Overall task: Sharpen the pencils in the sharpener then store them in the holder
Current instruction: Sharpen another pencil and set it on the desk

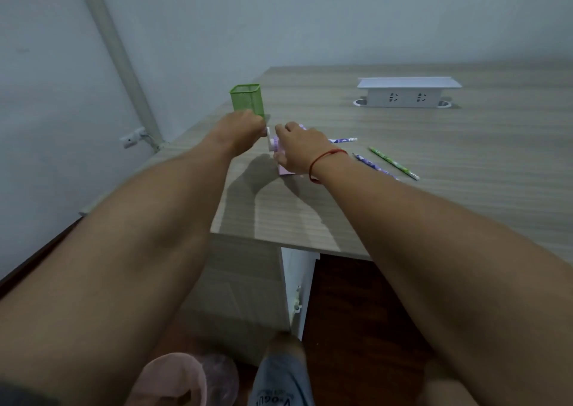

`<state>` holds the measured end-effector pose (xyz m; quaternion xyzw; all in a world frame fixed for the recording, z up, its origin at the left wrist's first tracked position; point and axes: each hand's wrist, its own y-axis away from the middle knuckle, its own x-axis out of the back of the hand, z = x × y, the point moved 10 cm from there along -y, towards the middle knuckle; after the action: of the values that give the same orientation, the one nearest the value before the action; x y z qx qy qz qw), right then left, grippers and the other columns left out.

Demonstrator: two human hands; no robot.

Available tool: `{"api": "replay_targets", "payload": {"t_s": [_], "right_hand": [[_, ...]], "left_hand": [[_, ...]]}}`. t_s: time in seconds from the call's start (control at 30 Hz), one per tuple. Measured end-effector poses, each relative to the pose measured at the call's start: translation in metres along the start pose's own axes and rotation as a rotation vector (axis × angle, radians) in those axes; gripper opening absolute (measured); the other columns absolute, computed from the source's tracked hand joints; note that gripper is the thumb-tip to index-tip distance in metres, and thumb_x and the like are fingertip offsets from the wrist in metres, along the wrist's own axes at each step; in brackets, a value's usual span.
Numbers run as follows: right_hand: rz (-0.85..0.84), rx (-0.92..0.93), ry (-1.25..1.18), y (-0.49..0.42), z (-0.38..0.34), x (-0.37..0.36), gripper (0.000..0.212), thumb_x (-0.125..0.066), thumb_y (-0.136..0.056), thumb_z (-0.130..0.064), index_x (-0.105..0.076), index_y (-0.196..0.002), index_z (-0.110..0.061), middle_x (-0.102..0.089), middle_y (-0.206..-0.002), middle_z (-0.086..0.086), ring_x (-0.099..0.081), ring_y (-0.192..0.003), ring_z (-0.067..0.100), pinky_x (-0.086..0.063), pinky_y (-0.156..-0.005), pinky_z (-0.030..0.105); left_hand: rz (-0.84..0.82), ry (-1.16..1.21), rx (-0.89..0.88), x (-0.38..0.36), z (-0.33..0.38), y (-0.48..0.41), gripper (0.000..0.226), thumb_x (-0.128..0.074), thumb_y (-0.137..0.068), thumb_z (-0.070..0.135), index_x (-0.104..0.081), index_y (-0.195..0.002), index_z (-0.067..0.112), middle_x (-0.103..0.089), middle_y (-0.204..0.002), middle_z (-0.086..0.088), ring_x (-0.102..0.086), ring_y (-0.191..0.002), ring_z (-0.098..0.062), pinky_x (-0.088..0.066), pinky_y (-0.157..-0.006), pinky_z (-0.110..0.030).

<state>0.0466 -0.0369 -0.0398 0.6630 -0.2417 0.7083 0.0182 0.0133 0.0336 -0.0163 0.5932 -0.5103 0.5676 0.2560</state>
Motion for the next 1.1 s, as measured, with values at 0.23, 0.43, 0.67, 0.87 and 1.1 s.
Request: {"api": "replay_targets", "payload": {"t_s": [0.23, 0.43, 0.67, 0.87, 1.1], "right_hand": [[0.001, -0.015, 0.042, -0.001, -0.005, 0.003, 0.040, -0.045, -0.098, -0.029, -0.046, -0.134, -0.011, -0.047, -0.137, 0.013, -0.051, -0.122, 0.035, -0.041, -0.097, 0.039], [-0.034, -0.022, 0.052, -0.002, -0.005, 0.003, 0.048, -0.048, -0.097, -0.034, -0.042, -0.137, -0.008, -0.047, -0.139, 0.016, -0.051, -0.124, 0.035, -0.042, -0.098, 0.040], [-0.052, -0.034, 0.055, -0.002, -0.008, 0.003, 0.048, -0.050, -0.097, -0.034, -0.043, -0.136, -0.008, -0.047, -0.138, 0.018, -0.049, -0.125, 0.035, -0.041, -0.099, 0.040], [-0.045, -0.041, 0.084, -0.003, -0.009, 0.002, 0.048, -0.051, -0.096, -0.032, -0.042, -0.136, -0.007, -0.048, -0.137, 0.018, -0.052, -0.123, 0.035, -0.044, -0.096, 0.041], [-0.047, -0.013, 0.071, -0.004, -0.009, 0.000, 0.046, -0.049, -0.096, -0.032, -0.044, -0.135, -0.007, -0.048, -0.136, 0.018, -0.051, -0.122, 0.036, -0.043, -0.096, 0.041]], "left_hand": [[0.059, -0.029, 0.007, 0.017, 0.006, 0.016, 0.027, -0.042, -0.098, 0.015, -0.067, -0.102, 0.006, -0.064, -0.102, -0.024, -0.062, -0.093, -0.042, -0.049, -0.074, -0.044], [0.087, -0.038, 0.003, 0.032, 0.013, 0.028, 0.031, -0.040, -0.100, 0.020, -0.065, -0.105, 0.001, -0.063, -0.101, -0.029, -0.061, -0.093, -0.045, -0.046, -0.074, -0.046], [0.101, 0.115, -0.034, 0.029, 0.029, 0.058, 0.029, -0.048, -0.095, 0.017, -0.067, -0.091, -0.005, -0.066, -0.090, -0.031, -0.062, -0.082, -0.045, -0.046, -0.069, -0.047], [0.055, 0.204, 0.004, 0.015, 0.029, 0.065, 0.030, -0.051, -0.095, 0.016, -0.067, -0.091, -0.008, -0.066, -0.088, -0.030, -0.061, -0.079, -0.044, -0.042, -0.066, -0.042], [-0.054, 0.299, 0.085, -0.022, 0.030, 0.066, 0.026, -0.045, -0.094, 0.012, -0.066, -0.094, -0.004, -0.066, -0.097, -0.026, -0.061, -0.087, -0.039, -0.045, -0.077, -0.039]]}}
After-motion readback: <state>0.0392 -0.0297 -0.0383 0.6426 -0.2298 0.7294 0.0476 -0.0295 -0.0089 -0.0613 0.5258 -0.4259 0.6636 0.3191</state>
